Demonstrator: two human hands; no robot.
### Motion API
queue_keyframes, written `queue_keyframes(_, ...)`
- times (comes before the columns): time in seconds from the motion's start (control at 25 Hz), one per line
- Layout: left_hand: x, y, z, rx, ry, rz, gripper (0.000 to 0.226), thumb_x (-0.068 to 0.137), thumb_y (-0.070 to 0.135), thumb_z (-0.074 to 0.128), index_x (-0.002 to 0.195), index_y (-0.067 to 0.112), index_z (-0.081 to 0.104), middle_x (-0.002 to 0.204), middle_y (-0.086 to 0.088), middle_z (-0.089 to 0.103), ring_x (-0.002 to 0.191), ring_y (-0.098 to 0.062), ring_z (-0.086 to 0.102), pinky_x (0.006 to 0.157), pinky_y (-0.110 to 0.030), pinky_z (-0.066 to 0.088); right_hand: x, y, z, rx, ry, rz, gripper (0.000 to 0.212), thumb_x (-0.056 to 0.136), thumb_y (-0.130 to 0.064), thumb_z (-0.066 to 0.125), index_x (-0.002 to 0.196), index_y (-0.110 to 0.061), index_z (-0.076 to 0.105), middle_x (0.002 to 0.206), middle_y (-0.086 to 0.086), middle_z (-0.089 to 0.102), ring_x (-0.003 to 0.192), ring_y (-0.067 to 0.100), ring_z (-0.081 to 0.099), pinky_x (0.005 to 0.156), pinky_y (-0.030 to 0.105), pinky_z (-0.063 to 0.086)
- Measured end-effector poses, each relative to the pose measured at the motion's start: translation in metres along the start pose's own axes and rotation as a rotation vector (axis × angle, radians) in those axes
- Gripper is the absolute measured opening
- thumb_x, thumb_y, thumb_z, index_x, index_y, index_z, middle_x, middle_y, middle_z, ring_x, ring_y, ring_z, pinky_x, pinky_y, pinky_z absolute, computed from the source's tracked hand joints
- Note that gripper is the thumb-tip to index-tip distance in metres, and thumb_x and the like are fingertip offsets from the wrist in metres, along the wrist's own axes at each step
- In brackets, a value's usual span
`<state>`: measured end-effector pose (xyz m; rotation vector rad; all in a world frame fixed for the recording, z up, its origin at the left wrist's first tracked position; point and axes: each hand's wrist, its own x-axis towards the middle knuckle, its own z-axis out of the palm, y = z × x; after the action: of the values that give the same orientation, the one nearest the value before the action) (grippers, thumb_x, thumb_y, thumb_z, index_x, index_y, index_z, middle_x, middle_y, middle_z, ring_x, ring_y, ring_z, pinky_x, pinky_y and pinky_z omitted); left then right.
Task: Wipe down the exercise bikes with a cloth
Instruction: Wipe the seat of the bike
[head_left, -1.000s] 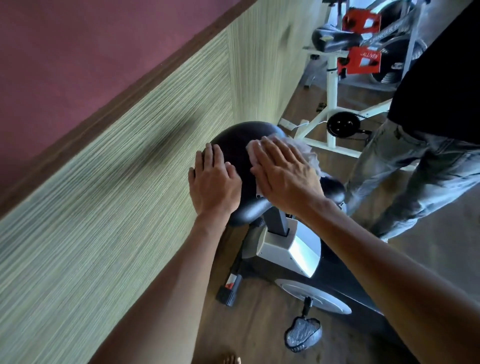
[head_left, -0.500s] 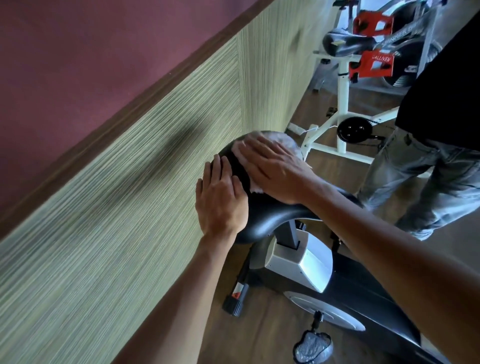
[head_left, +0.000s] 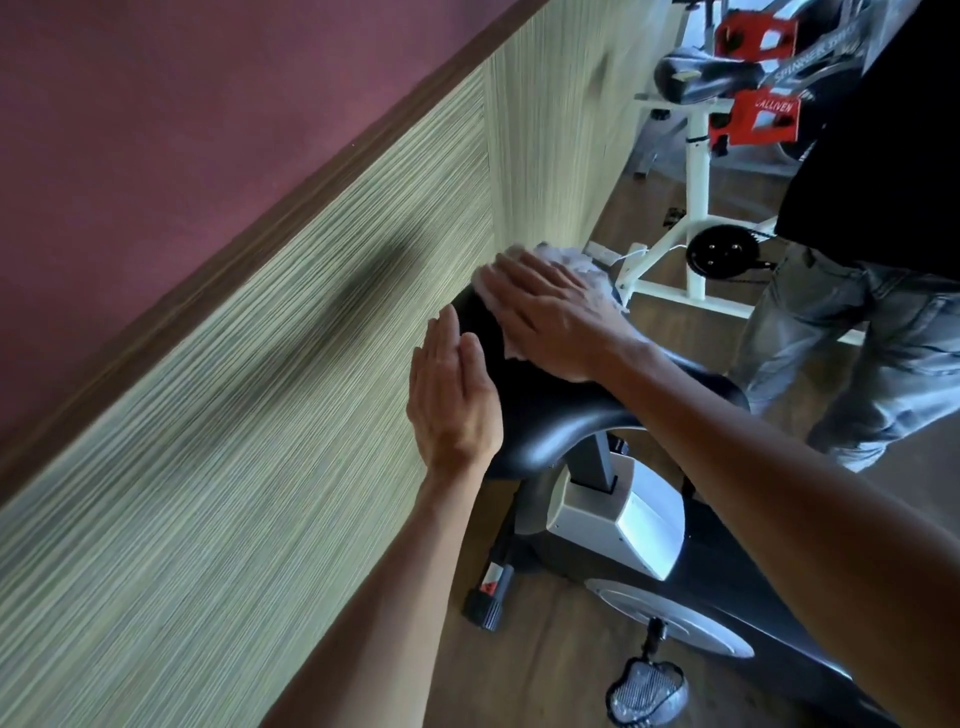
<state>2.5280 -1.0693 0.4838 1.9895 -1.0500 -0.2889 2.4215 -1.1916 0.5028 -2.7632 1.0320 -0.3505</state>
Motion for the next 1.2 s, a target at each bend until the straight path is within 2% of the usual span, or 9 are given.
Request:
queue_keyframes(0.12, -0.001, -0.003, 0.001, -0.019, 0.003, 0.037, 0.057, 0.107, 0.039, 0.02, 0.156, 0.018, 0.04, 0.163, 0.001, 0.035, 0.152, -0.008, 0.025, 0.127, -0.034, 0.013, -0.071, 0.011, -0.01, -0.044, 0.072, -0.177, 0.053, 0.11, -0.042, 0.019, 0.161, -0.028, 0.023, 0.167, -0.001, 0.024, 0.156, 0.014, 0.013, 0.128, 0.038, 0.012)
queue_keyframes(0.32, 0.001, -0.011, 0.005, 0.146, 0.0, 0.144, 0.055, 0.107, 0.036, 0.021, 0.154, 0.017, 0.044, 0.165, 0.001, 0.031, 0.155, -0.008, 0.017, 0.127, -0.027, 0.005, -0.08, 0.027, -0.03, 0.042, 0.068, 0.045, 0.051, 0.1, -0.066, 0.02, 0.144, -0.05, 0.04, 0.145, -0.016, 0.048, 0.132, 0.018, 0.045, 0.104, 0.049, 0.045)
queue_keyframes(0.4, -0.001, -0.011, 0.006, 0.153, 0.04, 0.217, 0.055, 0.107, 0.035, 0.022, 0.151, 0.016, 0.048, 0.164, 0.0, 0.034, 0.155, -0.01, 0.019, 0.128, -0.032, 0.009, -0.061, 0.016, -0.028, -0.021, 0.146, 0.054, 0.054, 0.096, -0.07, 0.023, 0.139, -0.049, 0.048, 0.135, -0.016, 0.049, 0.124, 0.015, 0.044, 0.105, 0.045, 0.042)
queue_keyframes(0.56, -0.002, -0.013, 0.007, 0.2, 0.066, 0.267, 0.043, 0.107, 0.033, 0.034, 0.142, 0.023, 0.057, 0.151, 0.002, 0.052, 0.141, -0.021, 0.043, 0.118, -0.041, 0.03, -0.079, 0.009, -0.008, -0.15, 0.371, 0.006, 0.061, 0.099, -0.064, 0.021, 0.14, -0.036, 0.055, 0.149, -0.007, 0.054, 0.141, 0.017, 0.045, 0.123, 0.044, 0.025)
queue_keyframes(0.68, -0.005, -0.014, 0.006, 0.192, 0.094, 0.337, 0.035, 0.102, 0.034, 0.036, 0.104, 0.024, 0.069, 0.114, -0.003, 0.069, 0.102, -0.032, 0.057, 0.084, -0.04, 0.041, -0.111, 0.011, 0.006, -0.396, 0.505, -0.094, 0.058, 0.102, -0.059, 0.025, 0.146, -0.033, 0.052, 0.147, 0.0, 0.057, 0.134, 0.024, 0.055, 0.114, 0.046, 0.041)
queue_keyframes(0.76, -0.006, -0.015, 0.006, 0.163, 0.134, 0.42, 0.036, 0.101, 0.035, 0.039, 0.073, 0.018, 0.055, 0.089, -0.008, 0.062, 0.084, -0.033, 0.05, 0.074, -0.038, 0.035, -0.114, 0.013, 0.017, -0.57, 0.539, -0.071, 0.063, 0.101, -0.062, 0.018, 0.15, -0.032, 0.044, 0.147, 0.0, 0.056, 0.13, 0.026, 0.058, 0.096, 0.046, 0.053)
queue_keyframes(0.84, -0.013, -0.023, 0.006, 0.144, 0.182, 0.549, 0.042, 0.1, 0.037, 0.042, 0.064, 0.016, 0.044, 0.082, -0.013, 0.057, 0.081, -0.036, 0.052, 0.07, -0.039, 0.035, -0.12, 0.015, 0.03, -0.718, 0.652, -0.098, 0.061, 0.104, -0.058, 0.014, 0.149, -0.032, 0.046, 0.145, -0.001, 0.059, 0.126, 0.025, 0.062, 0.086, 0.043, 0.055)
queue_keyframes(0.96, -0.015, -0.037, 0.006, 0.115, 0.178, 0.707, 0.045, 0.095, 0.047, 0.044, 0.08, 0.009, 0.062, 0.087, -0.011, 0.065, 0.092, -0.04, 0.058, 0.079, -0.042, 0.045, -0.144, 0.037, 0.039, -0.853, 0.869, -0.213, 0.049, 0.109, -0.042, 0.024, 0.147, -0.027, 0.052, 0.145, 0.002, 0.059, 0.126, 0.027, 0.062, 0.093, 0.04, 0.053)
queue_keyframes(1.2, -0.018, -0.042, 0.01, -0.14, 0.178, 0.668, 0.051, 0.08, 0.053, 0.036, 0.1, 0.036, 0.08, 0.112, 0.013, 0.075, 0.111, -0.021, 0.063, 0.099, -0.036, 0.045, -0.145, 0.063, 0.061, -0.654, 1.108, -0.092, 0.047, 0.11, -0.031, 0.021, 0.139, -0.026, 0.058, 0.142, 0.0, 0.061, 0.129, 0.026, 0.056, 0.109, 0.041, 0.044)
